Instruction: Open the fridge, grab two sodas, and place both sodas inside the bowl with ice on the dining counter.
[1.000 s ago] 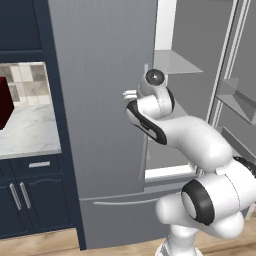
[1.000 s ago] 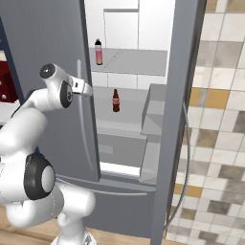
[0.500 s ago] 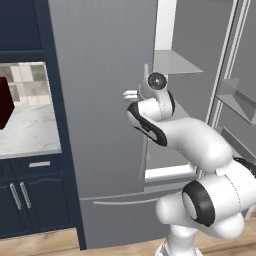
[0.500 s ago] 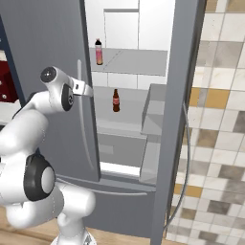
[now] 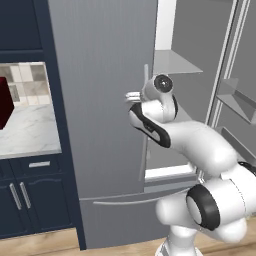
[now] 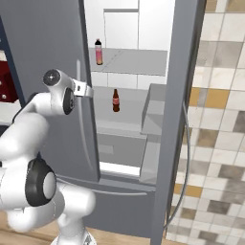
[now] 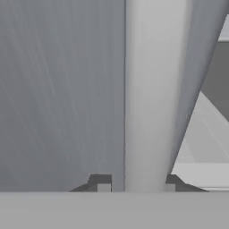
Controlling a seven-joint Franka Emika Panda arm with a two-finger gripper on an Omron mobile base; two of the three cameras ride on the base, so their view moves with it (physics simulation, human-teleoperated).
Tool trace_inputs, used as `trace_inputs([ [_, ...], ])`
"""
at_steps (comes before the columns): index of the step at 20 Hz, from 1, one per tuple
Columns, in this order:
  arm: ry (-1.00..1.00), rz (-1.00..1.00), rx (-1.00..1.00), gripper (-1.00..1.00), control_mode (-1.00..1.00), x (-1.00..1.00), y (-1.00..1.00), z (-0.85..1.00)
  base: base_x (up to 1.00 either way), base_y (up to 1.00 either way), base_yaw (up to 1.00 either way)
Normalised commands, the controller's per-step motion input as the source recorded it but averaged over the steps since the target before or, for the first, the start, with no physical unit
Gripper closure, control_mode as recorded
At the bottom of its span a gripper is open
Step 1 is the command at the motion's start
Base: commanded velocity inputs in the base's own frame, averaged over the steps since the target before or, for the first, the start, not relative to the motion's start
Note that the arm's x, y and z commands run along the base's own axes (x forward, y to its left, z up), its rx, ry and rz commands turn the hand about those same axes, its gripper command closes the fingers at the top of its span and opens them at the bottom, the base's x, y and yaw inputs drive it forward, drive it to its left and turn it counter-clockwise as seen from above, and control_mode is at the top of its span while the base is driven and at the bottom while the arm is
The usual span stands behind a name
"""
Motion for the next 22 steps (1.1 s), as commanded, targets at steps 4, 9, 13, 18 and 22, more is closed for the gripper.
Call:
trace_inputs([
  [4, -0.05, 0.24, 0.0, 1.0, -1.0, -0.78, 0.36, -0.14, 0.0, 0.0, 0.0],
  [9, -0.06, 0.24, 0.0, 1.0, -1.0, -0.93, 0.57, -0.04, 0.0, 0.0, 0.0],
  [13, -0.02, 0.19, -0.04, -1.0, -1.0, -0.81, 0.87, -0.03, 0.0, 0.0, 0.0],
  [18, 0.0, 0.1, -0.01, -1.0, -1.0, -0.62, 0.5, 0.07, 0.0, 0.0, 0.0],
  [22, 0.0, 0.04, 0.16, -1.0, -1.0, -0.83, -0.76, 0.63, 0.0, 0.0, 0.0],
])
